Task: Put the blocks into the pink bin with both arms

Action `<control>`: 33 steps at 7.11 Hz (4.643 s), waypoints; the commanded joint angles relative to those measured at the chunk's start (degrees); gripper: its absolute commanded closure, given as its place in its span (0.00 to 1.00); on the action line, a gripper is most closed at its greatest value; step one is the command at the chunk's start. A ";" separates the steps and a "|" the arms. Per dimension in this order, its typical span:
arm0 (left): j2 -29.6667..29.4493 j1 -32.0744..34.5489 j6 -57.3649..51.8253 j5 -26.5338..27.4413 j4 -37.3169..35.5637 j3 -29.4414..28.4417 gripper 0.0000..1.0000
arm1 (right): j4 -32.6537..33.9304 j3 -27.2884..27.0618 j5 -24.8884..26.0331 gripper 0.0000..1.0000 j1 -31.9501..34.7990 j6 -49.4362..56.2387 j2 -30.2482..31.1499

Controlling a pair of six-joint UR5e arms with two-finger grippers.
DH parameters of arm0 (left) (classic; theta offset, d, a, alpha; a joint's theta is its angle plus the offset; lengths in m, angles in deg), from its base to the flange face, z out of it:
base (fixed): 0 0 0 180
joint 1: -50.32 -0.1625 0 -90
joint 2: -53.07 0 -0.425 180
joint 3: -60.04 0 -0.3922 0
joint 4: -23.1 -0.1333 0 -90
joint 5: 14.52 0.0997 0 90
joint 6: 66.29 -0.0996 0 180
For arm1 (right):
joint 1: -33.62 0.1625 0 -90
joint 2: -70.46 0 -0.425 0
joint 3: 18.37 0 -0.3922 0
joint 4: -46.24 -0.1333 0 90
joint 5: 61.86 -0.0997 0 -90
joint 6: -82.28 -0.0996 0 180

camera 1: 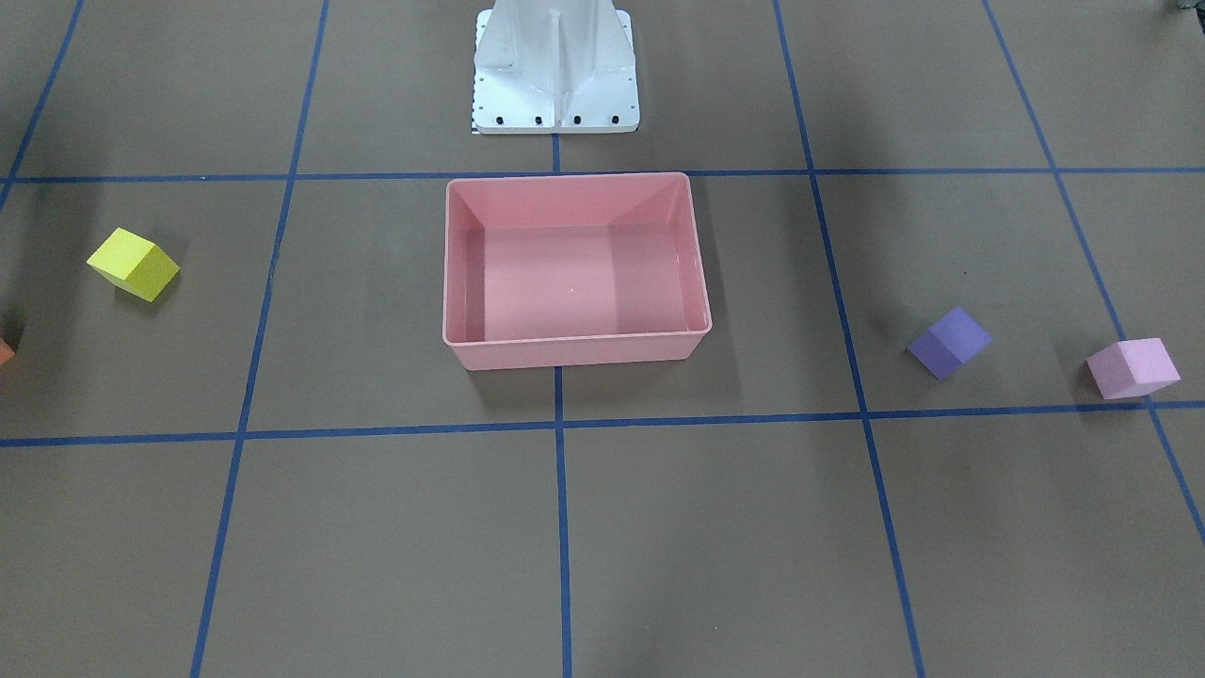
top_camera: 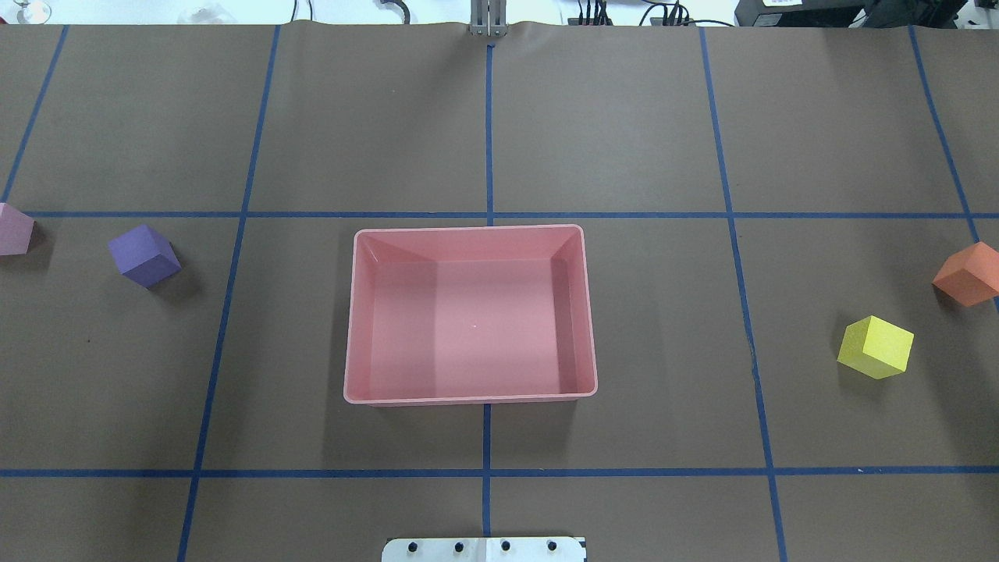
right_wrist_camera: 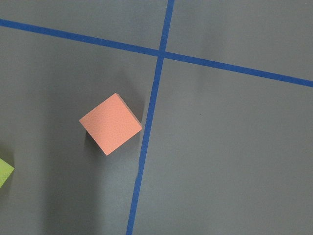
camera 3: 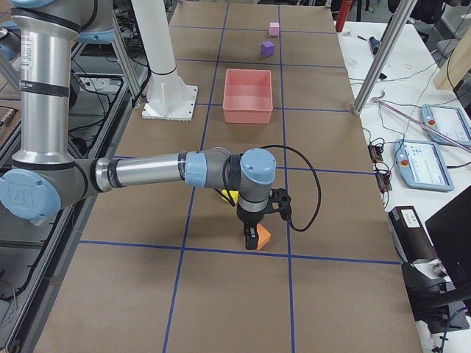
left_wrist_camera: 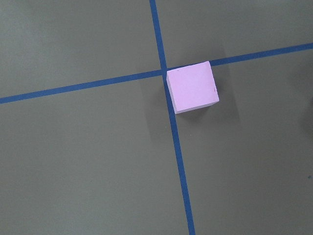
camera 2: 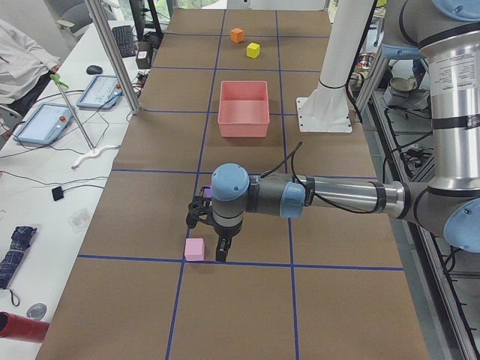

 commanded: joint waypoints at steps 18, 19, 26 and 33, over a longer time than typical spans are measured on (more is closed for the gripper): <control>-14.87 -25.72 0.61 3.58 20.46 -5.26 0.00 | -19.16 0.17 -2.73 0.00 -0.08 -0.70 0.11; -15.04 -28.45 0.70 5.87 23.26 -7.45 0.00 | -19.16 0.18 -2.81 0.00 -0.08 -0.70 0.11; -20.05 -33.31 0.70 6.15 25.84 -17.74 0.00 | -19.16 0.62 -2.81 0.00 -0.08 -0.70 -0.07; -20.05 -37.44 6.77 7.46 26.89 -18.02 0.54 | -19.16 1.06 -2.90 0.00 -0.08 -0.70 -0.42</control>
